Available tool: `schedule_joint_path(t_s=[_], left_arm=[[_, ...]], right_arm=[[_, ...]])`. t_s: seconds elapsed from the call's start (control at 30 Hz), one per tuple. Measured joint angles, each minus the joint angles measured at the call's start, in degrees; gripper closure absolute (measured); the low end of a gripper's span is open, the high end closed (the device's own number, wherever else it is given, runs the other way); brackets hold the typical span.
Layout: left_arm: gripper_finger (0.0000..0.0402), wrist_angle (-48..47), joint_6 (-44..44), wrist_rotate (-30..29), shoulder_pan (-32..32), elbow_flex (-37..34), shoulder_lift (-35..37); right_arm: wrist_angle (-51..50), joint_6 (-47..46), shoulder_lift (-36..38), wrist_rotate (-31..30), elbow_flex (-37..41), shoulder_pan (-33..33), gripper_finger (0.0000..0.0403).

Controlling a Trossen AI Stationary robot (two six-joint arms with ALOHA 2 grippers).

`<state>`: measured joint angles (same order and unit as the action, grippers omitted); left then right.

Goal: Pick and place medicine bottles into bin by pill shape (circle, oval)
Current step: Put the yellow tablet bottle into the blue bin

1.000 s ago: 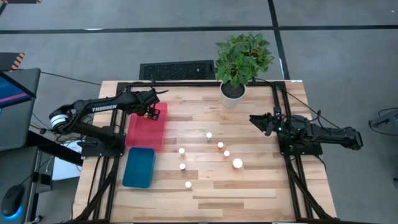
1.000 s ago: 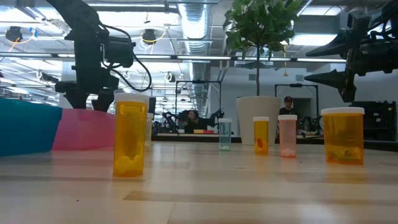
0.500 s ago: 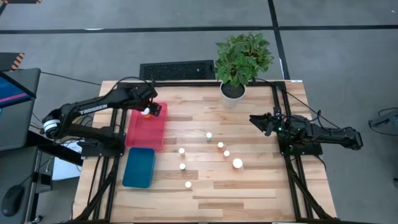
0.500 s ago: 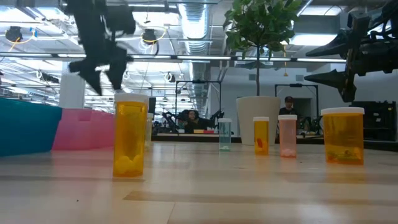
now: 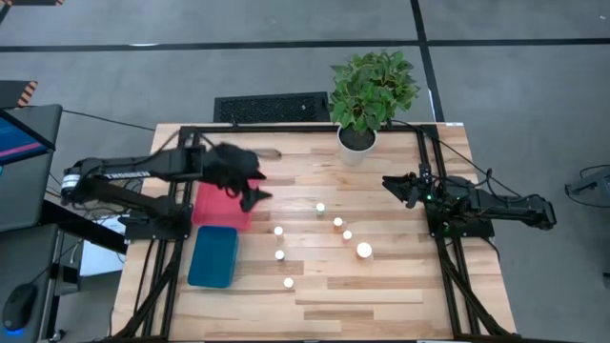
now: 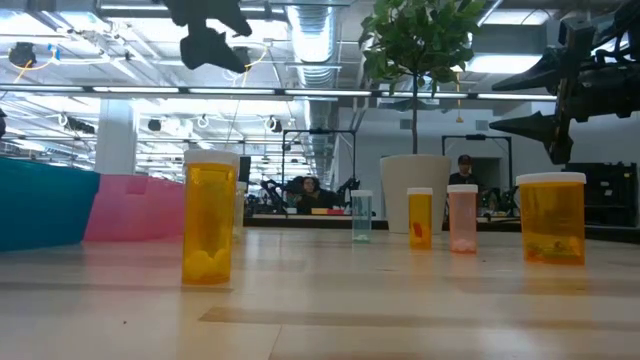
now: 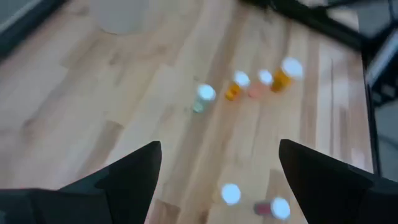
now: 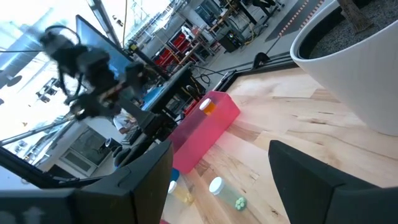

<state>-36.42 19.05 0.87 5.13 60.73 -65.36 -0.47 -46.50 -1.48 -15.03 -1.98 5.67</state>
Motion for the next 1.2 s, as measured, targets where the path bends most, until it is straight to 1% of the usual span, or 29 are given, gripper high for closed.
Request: schedule_joint_path(t_s=[0.23,0.33,0.4,0.5,0.67,0.8,0.93,1.03,1.2], left_arm=[[0.0083,0.9,-3.6,-7.9,-11.2,-0.1,-6.9],[0.0083,2.4,-6.1,-12.0,-14.2,-0.1,-10.5],[0.0083,3.0,-7.3,-13.5,-15.1,-0.1,-13.0],[0.0084,4.1,-7.9,-13.2,-15.3,-0.1,-16.4],[0.0084,7.6,-9.4,-10.3,-15.3,-0.1,-21.4],[0.0084,7.7,-9.4,-9.6,-14.5,-0.2,-24.1],[0.0084,9.9,-8.7,-8.0,-13.5,-3.0,-24.5],[0.0084,10.5,-7.8,-8.0,-13.2,-5.3,-24.1],[0.0084,10.8,-8.8,-6.7,-13.4,-5.8,-24.0]], right_arm=[[0.0,0.0,0.0,0.0,0.0,0.0,0.0127],[0.0,0.0,0.0,0.0,0.0,0.0,0.0127],[0.0,0.0,0.0,0.0,0.0,0.0,0.0127],[0.0,0.0,0.0,0.0,0.0,0.0,0.0127],[0.0,0.0,0.0,0.1,0.0,0.0,0.0127],[0.0,-0.1,0.0,0.1,0.0,0.0,0.0127],[0.0,-0.1,0.0,0.1,0.0,0.0,0.0127],[0.0,-0.1,0.0,0.1,0.0,0.0,0.0127],[0.0,-0.1,0.0,0.1,0.0,0.0,0.0127]])
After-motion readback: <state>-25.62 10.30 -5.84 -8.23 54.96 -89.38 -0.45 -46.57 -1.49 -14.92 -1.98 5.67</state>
